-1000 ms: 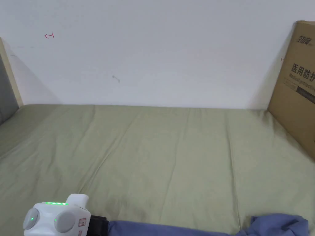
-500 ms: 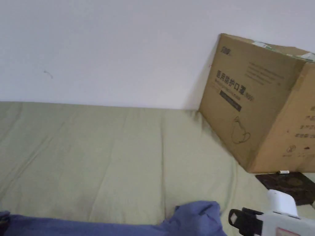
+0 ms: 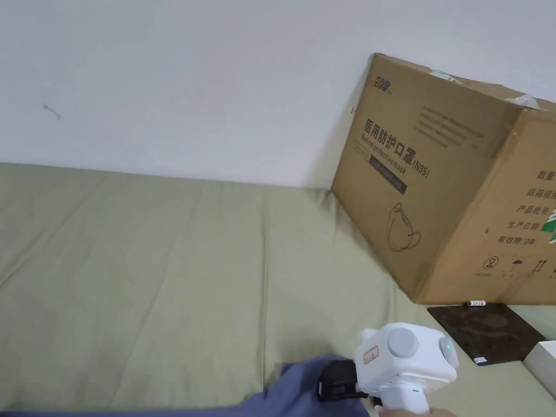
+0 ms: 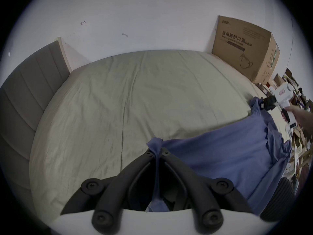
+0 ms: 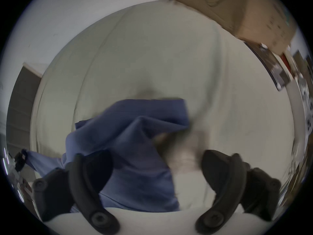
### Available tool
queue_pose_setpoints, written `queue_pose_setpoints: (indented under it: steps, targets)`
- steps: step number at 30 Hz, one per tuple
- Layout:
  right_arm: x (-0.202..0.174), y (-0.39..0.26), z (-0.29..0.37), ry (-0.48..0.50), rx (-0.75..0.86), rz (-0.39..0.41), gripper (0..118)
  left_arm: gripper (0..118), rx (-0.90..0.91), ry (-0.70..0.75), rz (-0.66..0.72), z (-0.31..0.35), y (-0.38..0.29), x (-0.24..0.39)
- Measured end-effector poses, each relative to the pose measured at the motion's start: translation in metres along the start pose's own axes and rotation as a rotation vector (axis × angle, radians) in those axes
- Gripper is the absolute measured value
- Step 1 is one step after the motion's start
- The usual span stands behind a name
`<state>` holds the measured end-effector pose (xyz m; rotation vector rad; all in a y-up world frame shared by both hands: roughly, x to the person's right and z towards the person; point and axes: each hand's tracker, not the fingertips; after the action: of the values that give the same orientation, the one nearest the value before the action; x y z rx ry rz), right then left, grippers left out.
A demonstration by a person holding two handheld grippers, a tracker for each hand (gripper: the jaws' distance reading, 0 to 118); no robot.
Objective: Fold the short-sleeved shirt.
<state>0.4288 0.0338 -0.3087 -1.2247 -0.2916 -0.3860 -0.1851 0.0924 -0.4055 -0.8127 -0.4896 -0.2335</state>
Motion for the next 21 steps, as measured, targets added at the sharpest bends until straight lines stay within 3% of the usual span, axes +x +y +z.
queue_pose_setpoints:
  steps: [2,4,5,6,9,11,14,21]
  targets:
    - [-0.014,-0.001,-0.001,-0.086,-0.010,0.078,85,1,-0.013,0.004,-0.006,-0.003,0.000,0.003]
    - [-0.018,-0.007,0.005,-0.075,0.021,0.124,60,2,-0.023,0.005,0.012,-0.005,-0.001,0.000]
    - [-0.019,-0.010,0.012,-0.025,0.031,0.122,18,2,-0.026,0.006,0.033,-0.006,-0.002,0.001]
    - [-0.019,-0.015,0.022,0.027,0.039,0.114,0,2,-0.027,0.008,0.075,-0.004,-0.005,0.000]
    - [-0.025,-0.034,0.050,0.130,0.071,0.106,0,1,0.000,0.000,0.145,0.015,-0.012,0.004]
    - [-0.024,-0.046,0.077,0.067,0.239,0.141,0,1,0.025,-0.008,0.153,0.033,-0.014,0.005]
    - [-0.018,-0.066,0.140,0.176,0.431,0.054,0,2,0.093,-0.014,0.166,0.072,-0.006,0.011]
    - [-0.008,-0.078,0.288,0.276,0.632,0.004,0,1,0.328,-0.014,0.163,0.177,0.044,-0.003]
